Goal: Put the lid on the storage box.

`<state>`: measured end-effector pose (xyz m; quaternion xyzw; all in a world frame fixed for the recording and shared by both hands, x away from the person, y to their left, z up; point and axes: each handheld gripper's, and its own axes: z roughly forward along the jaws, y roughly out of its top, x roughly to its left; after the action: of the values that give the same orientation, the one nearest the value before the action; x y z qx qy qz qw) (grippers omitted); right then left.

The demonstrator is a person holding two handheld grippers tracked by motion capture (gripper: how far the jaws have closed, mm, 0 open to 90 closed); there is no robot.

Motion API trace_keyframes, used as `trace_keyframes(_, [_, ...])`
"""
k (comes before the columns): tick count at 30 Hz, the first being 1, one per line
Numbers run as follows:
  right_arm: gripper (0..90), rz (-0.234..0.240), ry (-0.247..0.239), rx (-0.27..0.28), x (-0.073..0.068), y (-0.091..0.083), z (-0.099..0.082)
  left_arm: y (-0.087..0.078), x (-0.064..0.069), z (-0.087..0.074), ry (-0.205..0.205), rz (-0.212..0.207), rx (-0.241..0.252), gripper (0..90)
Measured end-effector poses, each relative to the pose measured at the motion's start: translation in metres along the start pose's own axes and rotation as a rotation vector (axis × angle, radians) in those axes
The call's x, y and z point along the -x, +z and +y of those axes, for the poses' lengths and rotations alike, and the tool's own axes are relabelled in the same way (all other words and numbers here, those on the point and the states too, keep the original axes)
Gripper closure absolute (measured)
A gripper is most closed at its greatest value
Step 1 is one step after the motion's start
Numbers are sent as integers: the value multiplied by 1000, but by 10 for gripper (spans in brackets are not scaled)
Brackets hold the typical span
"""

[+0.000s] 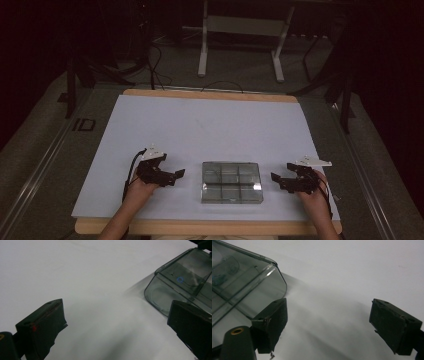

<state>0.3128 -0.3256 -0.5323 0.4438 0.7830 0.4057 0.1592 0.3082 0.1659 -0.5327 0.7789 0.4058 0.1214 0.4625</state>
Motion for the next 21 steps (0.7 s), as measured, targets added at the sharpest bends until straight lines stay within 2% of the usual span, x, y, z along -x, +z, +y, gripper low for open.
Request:
trace_keyframes(9, [150, -33, 1, 7, 6, -6, -6, -7, -5, -7, -2, 45, -5, 19])
trace_keyframes(15, [150, -55, 5, 3, 10, -11, -11, -12, -8, -11, -13, 58, -6, 19])
trace_keyframes(21, [151, -77, 4, 6, 12, -14, -13, -16, -11, -15, -6, 94, -17, 19])
